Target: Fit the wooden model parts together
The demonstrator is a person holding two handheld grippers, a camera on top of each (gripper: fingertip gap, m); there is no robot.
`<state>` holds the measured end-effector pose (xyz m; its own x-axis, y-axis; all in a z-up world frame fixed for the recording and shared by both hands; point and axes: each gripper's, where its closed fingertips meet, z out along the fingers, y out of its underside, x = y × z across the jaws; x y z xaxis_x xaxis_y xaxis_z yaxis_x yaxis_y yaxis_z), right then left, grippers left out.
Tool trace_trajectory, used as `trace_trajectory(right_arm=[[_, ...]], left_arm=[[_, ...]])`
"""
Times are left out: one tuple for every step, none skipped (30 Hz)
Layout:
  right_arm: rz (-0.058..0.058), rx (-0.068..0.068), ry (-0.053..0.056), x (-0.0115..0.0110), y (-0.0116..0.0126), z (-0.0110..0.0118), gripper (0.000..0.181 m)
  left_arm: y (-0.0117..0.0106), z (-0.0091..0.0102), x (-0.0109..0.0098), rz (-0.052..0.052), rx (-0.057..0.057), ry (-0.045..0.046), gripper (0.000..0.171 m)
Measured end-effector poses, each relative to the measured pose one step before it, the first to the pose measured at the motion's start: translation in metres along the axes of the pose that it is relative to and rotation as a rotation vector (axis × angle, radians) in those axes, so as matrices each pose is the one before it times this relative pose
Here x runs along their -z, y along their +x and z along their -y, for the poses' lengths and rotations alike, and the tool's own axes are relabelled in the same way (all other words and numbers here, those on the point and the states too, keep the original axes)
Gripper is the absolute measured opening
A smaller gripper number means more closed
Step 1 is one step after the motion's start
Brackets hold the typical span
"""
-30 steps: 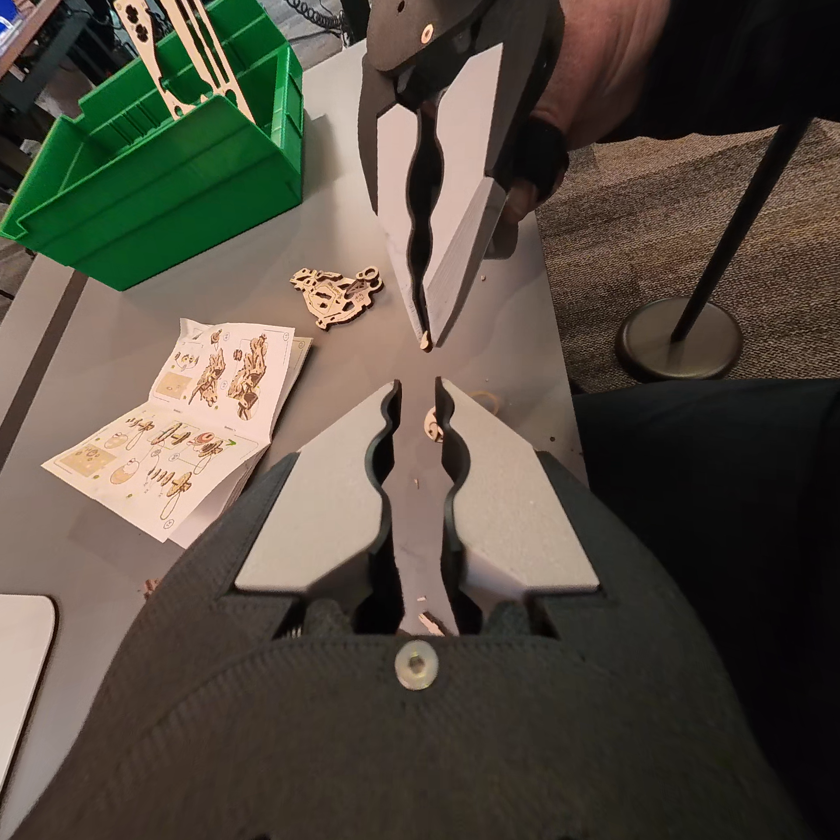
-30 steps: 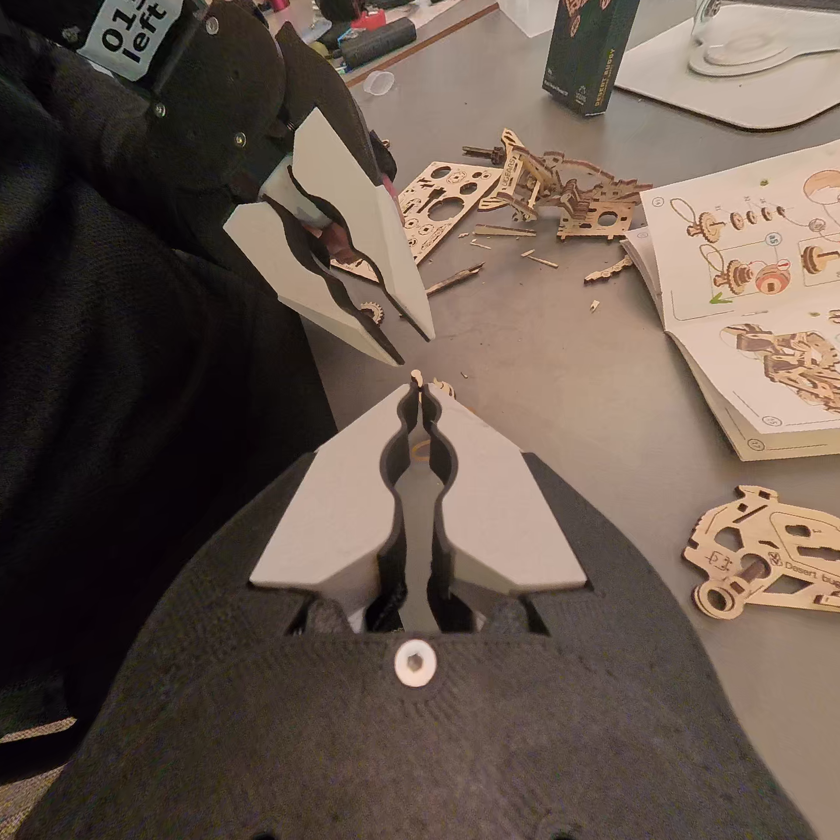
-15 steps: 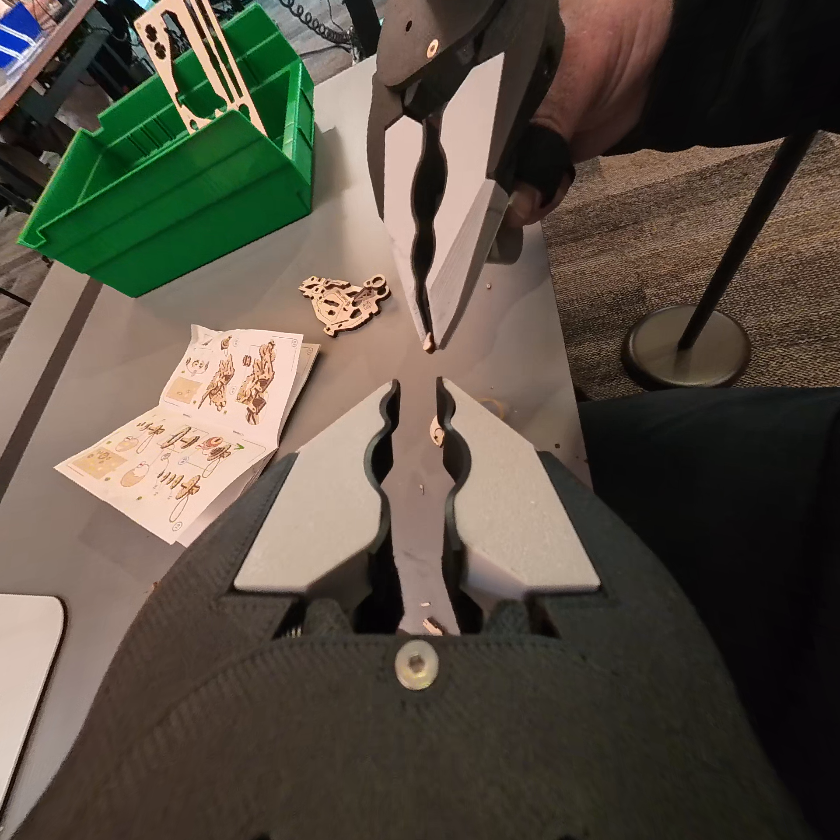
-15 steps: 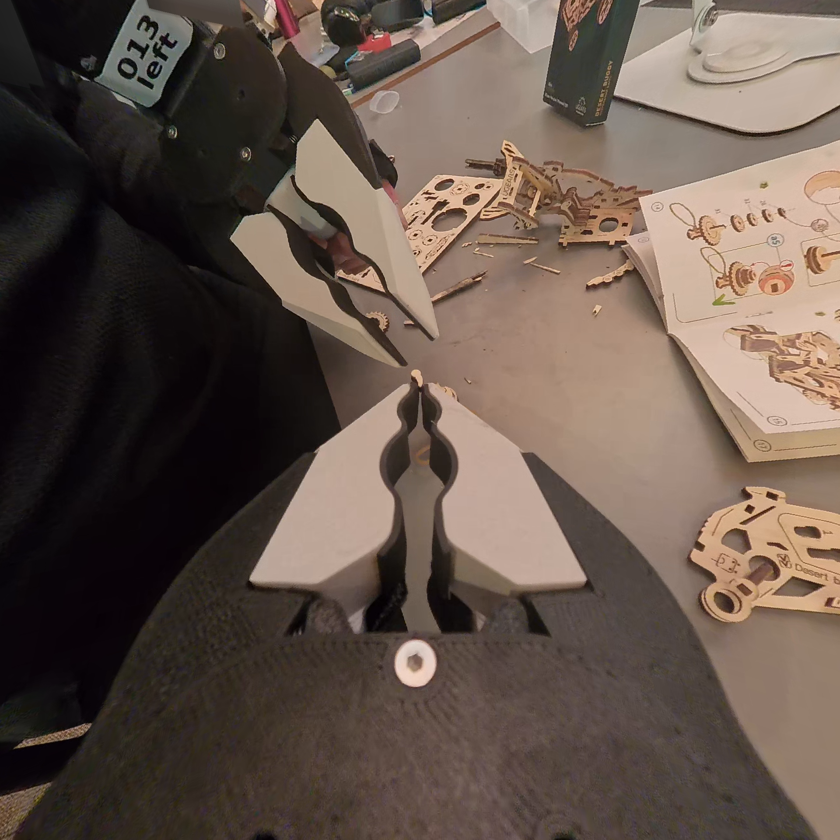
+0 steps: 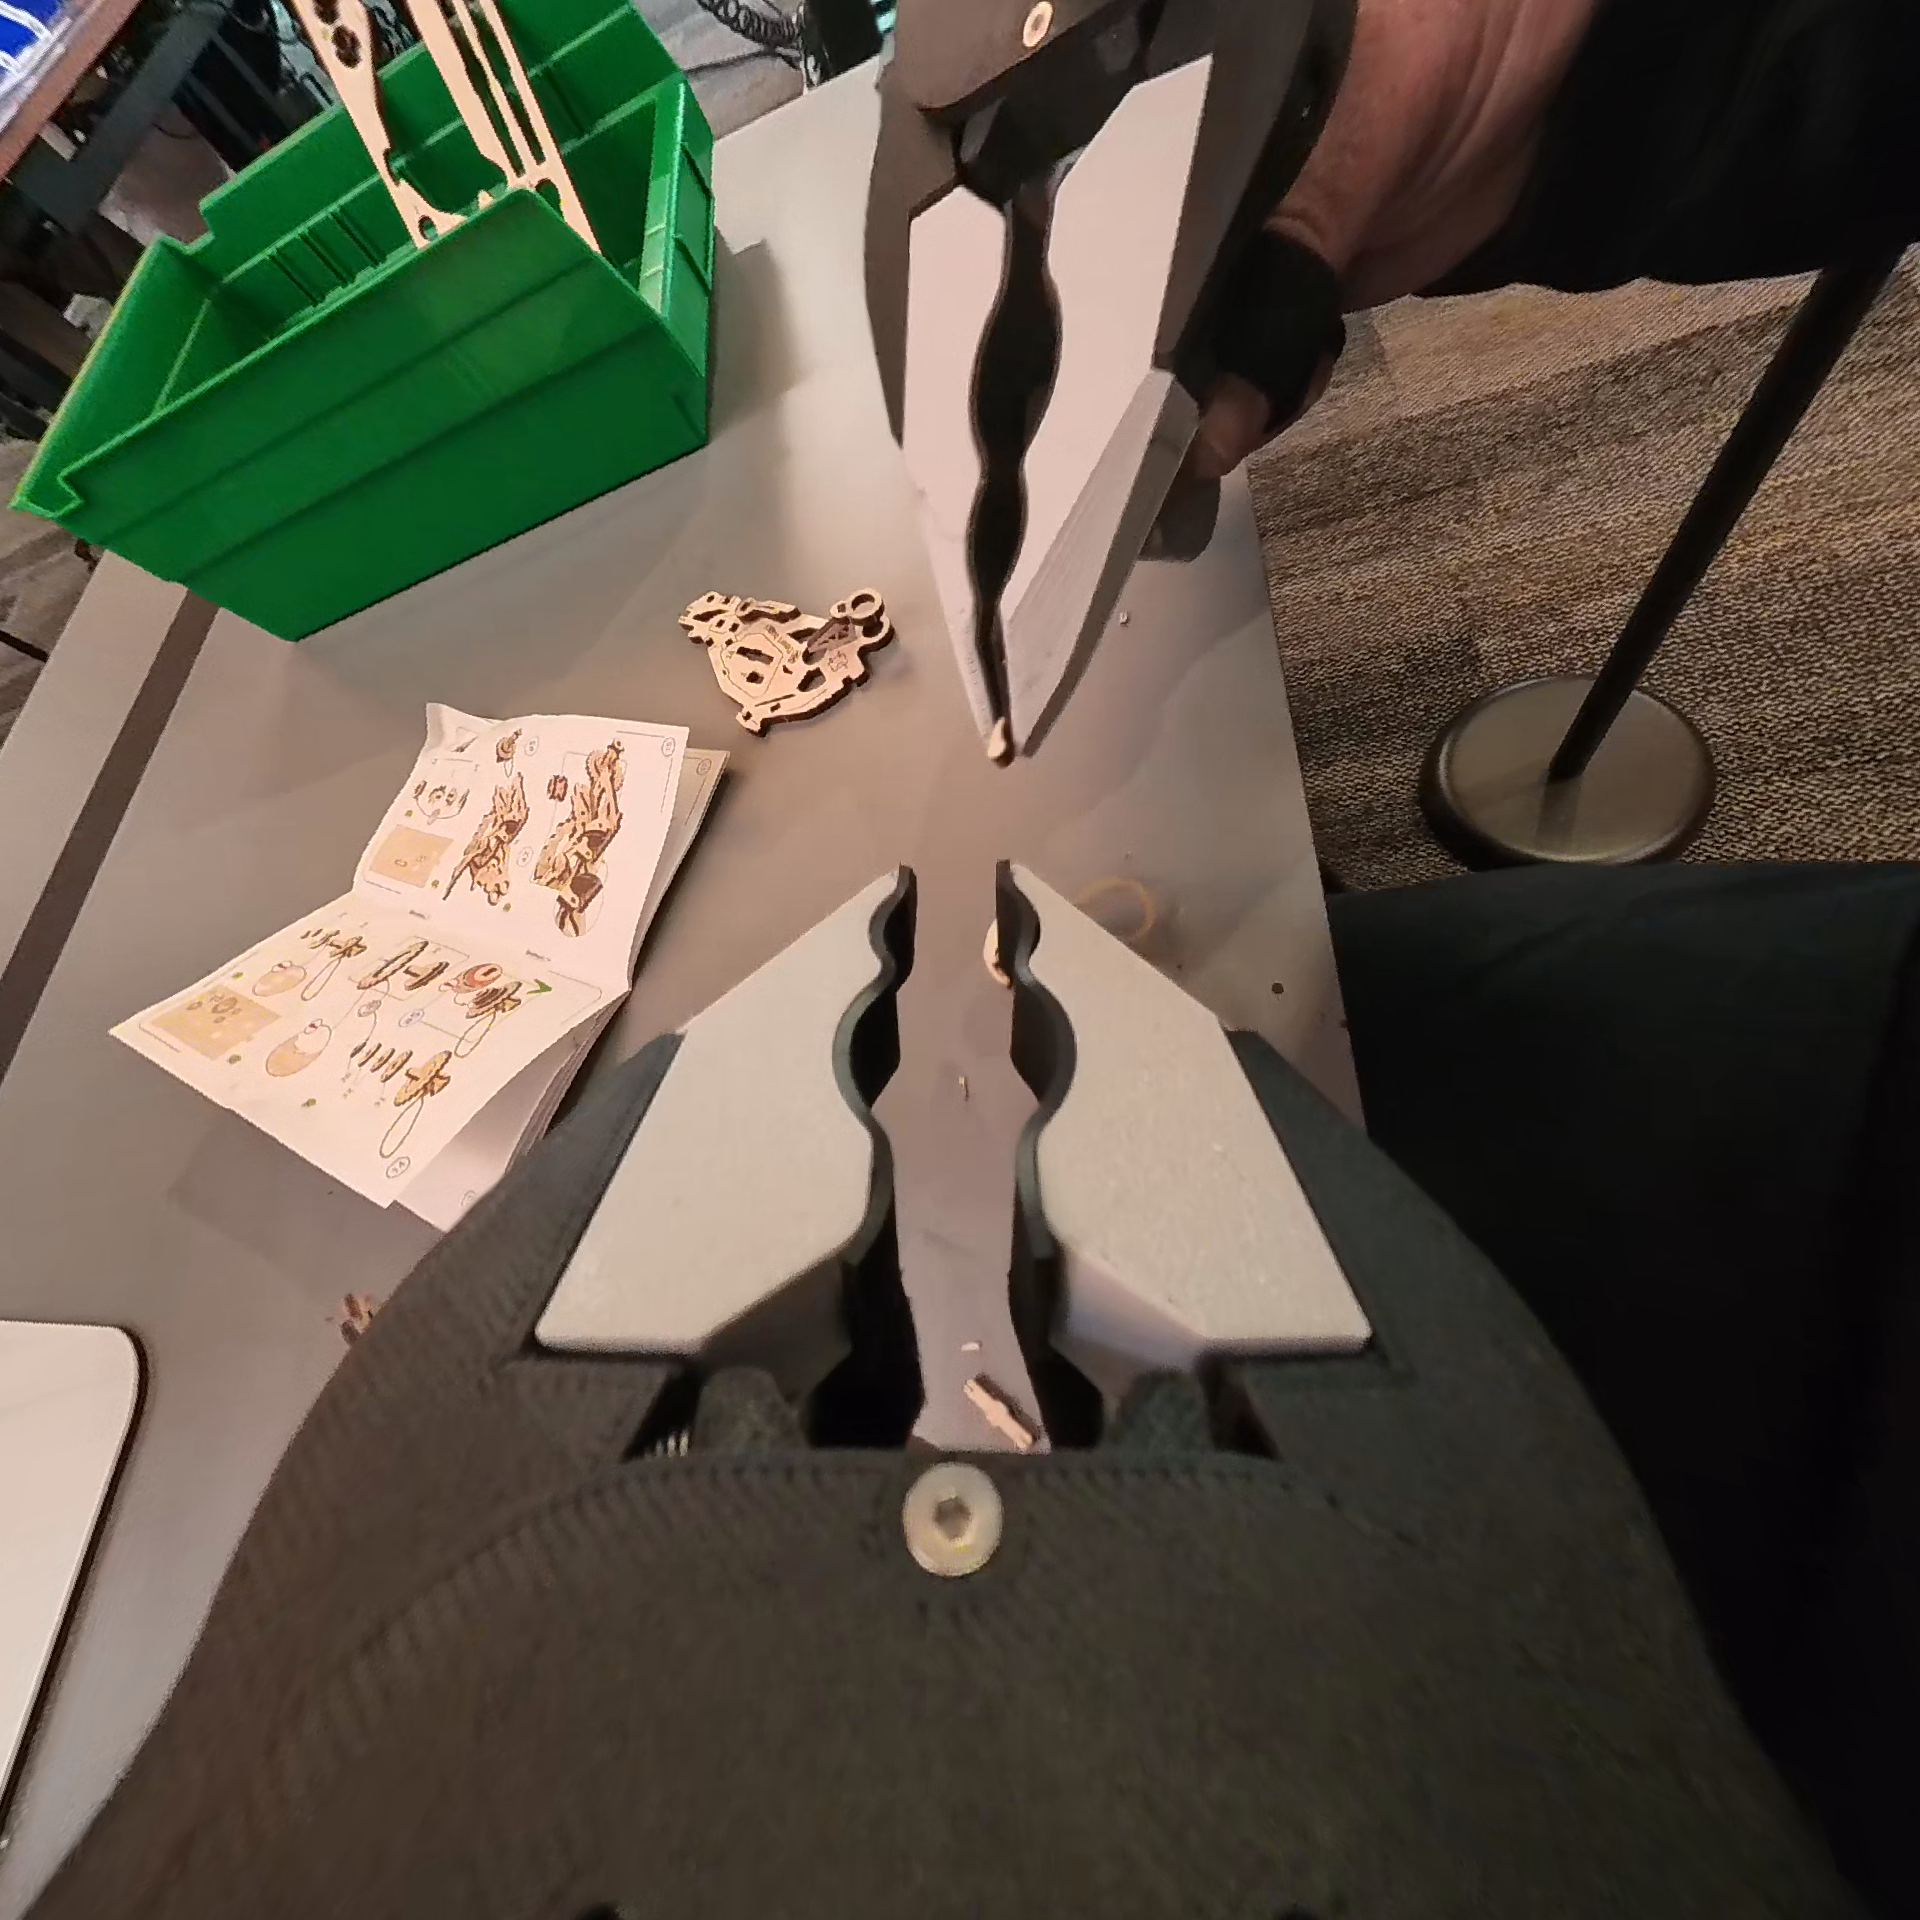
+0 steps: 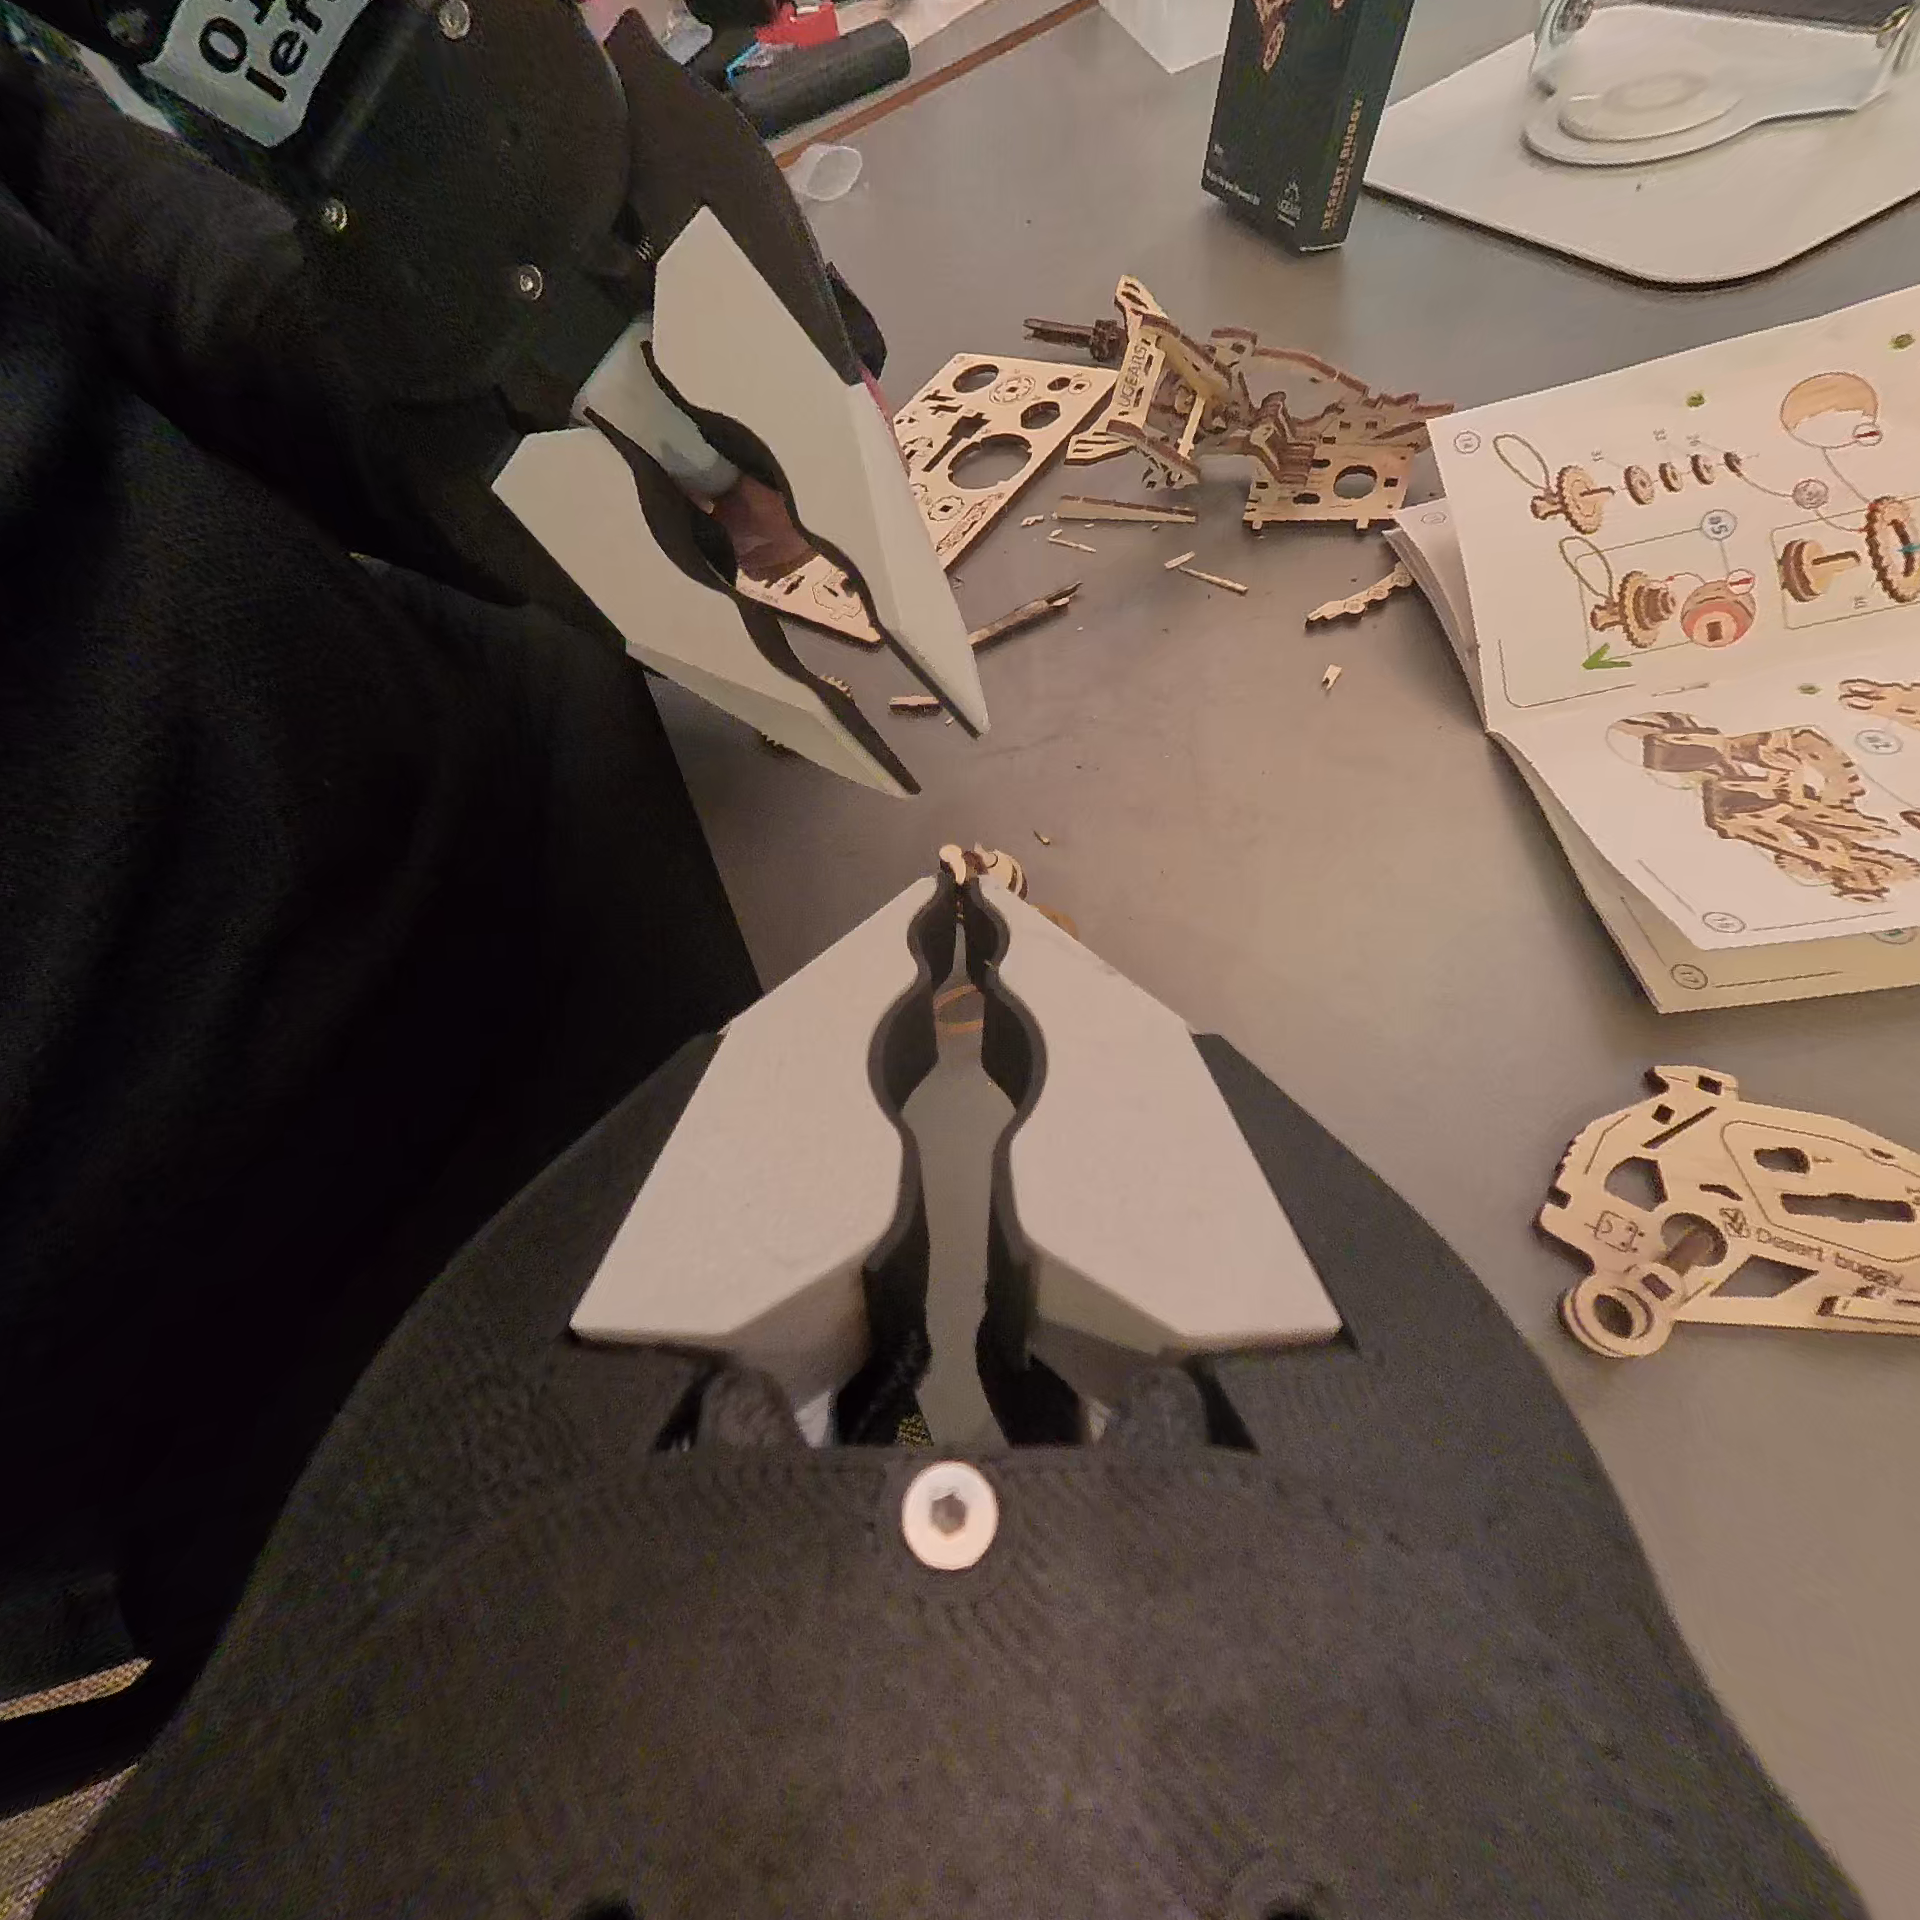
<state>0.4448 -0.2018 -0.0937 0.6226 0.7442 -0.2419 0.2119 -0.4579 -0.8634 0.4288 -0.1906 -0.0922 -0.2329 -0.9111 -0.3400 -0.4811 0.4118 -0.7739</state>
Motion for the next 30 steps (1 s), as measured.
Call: trace_trajectory(right_arm=[[-0.0014,-0.0013,0.0026,0.00034,-0.00017,0.00002,0.0],[-0.0013,-0.0013,0.0026,0.00033,-0.00012,0.00016,0.0],[0.0003,-0.001,0.0031,0.00023,-0.00044,0.00058,0.0],[0.0012,-0.0009,0.0047,0.00016,-0.00058,0.00088,0.0],[0.002,-0.0022,0.006,0.00006,-0.00069,0.00133,0.0],[0.0034,-0.0034,0.0059,-0.00012,-0.00077,0.00124,0.0],[0.0067,-0.0057,0.0058,-0.00019,-0.001,0.00115,0.0],[0.0092,-0.01,0.0055,-0.00023,-0.001,0.00089,0.0],[0.0099,-0.0151,0.0024,-0.00038,-0.00074,0.00019,0.0],[0.0157,-0.0208,-0.0035,-0.00068,-0.0011,-0.001,0.0],[0.0186,-0.0234,-0.0068,-0.00074,-0.00124,-0.00154,0.0],[0.0091,-0.0221,-0.0054,-0.00056,-0.00002,-0.0015,0.0],[0.0075,-0.024,-0.0072,-0.00057,0.00044,-0.00193,0.0],[0.0137,-0.0214,-0.0095,-0.00074,-0.00047,-0.00247,0.0],[0.0109,-0.0161,-0.0069,-0.00073,-0.00061,-0.00212,0.0],[0.0091,-0.0141,-0.0046,-0.00068,-0.0008,-0.00158,0.0],[0.0134,-0.012,-0.0053,-0.00086,-0.00172,-0.00141,0.0],[0.0112,-0.0089,-0.0039,-0.00069,-0.00173,-0.00103,0.0],[0.0062,-0.0085,-0.0029,-0.00076,-0.00097,-0.00075,0.0],[0.0074,-0.01,-0.0042,-0.00081,-0.00097,-0.00082,0.0],[0.0088,-0.0104,-0.0055,-0.00098,-0.00093,-0.00094,0.0],[0.0062,-0.0093,-0.0036,-0.001,-0.00065,-0.00057,0.0],[0.0069,-0.0088,-0.0021,-0.0011,-0.00069,-0.00035,0.0],[0.0094,-0.0091,-0.001,-0.00103,-0.00089,-0.00014,0.0],[0.0104,-0.0091,0.0019,-0.0009,-0.00099,0.00027,0.0],[0.0123,-0.009,0.0029,-0.00074,-0.00119,0.00047,0.0],[0.0121,-0.0065,0.001,-0.00075,-0.00131,0.00018,0.0],[0.0071,-0.0029,-0.0002,-0.00055,-0.00077,0.00003,0.0],[0.0016,-0.0043,-0.0007,-0.0002,0.00015,0.00001,0.0],[0.005,-0.0046,0.0023,-0.0001,-0.00026,0.00048,0.0]], left_arm=[[-0.00007,-0.00012,0.00033,0.0001,0.0021,-0.00068,0.013],[-0.00001,0.00029,0.00027,0.0007,0.0006,0.0008,0.013],[-0.00009,0.0008,0.0002,0.0018,-0.0008,0.00209,0.013],[0.00006,0.00111,0.00011,0.0012,-0.0016,0.00284,0.013],[0.00024,0.00118,0.00003,0.0005,-0.0014,0.00271,0.013],[-0.00019,0.00139,0.00008,0.0031,-0.0022,0.00394,0.013],[-0.00013,0.00153,0.00001,0.0018,-0.0038,0.00496,0.014],[0.00012,0.00119,-0.00006,-0.0007,-0.0039,0.0027,0.014],[0.00018,0.0013,0.00007,-0.001,-0.0046,0.00445,0.014],[0.00051,0.0014,0.00021,-0.0021,-0.0044,0.00433,0.015],[0.00112,0.00172,0.00038,-0.0047,-0.0088,0.00481,0.016],[0.00191,0.0019,0.00069,-0.0051,-0.0188,0.00432,0.016],[0.00136,0.00149,0.00062,0.0031,-0.0251,0.00155,0.015],[0.00144,0.00086,0.00044,0.0023,-0.0226,-0.00091,0.015],[0.00238,0.00056,0.0001,-0.0032,-0.0191,-0.00122,0.015],[0.00191,0.0001,-0.00015,0.0,-0.0173,-0.00359,0.015],[0.00139,-0.00027,-0.0002,0.0025,-0.0138,-0.0045,0.015],[0.00217,-0.0001,-0.00028,-0.0039,-0.01,-0.00246,0.014],[0.00217,-0.00013,-0.0002,-0.0046,-0.0085,-0.00109,0.014],[0.00127,-0.00029,-0.00026,-0.0003,-0.0064,-0.0019,0.014],[0.00095,0.0,-0.00018,-0.0008,-0.0035,0.00009,0.014],[0.0013,0.00069,0.0,-0.0043,-0.0031,0.0042,0.013],[0.00096,0.00081,0.00017,-0.0011,-0.0072,0.00403,0.011],[0.00052,0.0001,-0.0002,0.0026,-0.0113,-0.00201,0.01],[0.00095,-0.00069,-0.00051,-0.0008,-0.0122,-0.00599,0.01],[0.00084,-0.00035,-0.0003,0.0003,-0.0116,-0.0039,0.01],[0.00043,-0.00031,-0.00036,0.0033,-0.0115,-0.00255,0.009],[0.00135,-0.00067,-0.00051,-0.0035,-0.0107,-0.00588,0.009],[0.00153,0.00025,-0.00007,-0.005,-0.0092,0.00128,0.008],[0.00108,0.00063,0.0001,-0.0017,-0.0068,0.00351,0.007]])
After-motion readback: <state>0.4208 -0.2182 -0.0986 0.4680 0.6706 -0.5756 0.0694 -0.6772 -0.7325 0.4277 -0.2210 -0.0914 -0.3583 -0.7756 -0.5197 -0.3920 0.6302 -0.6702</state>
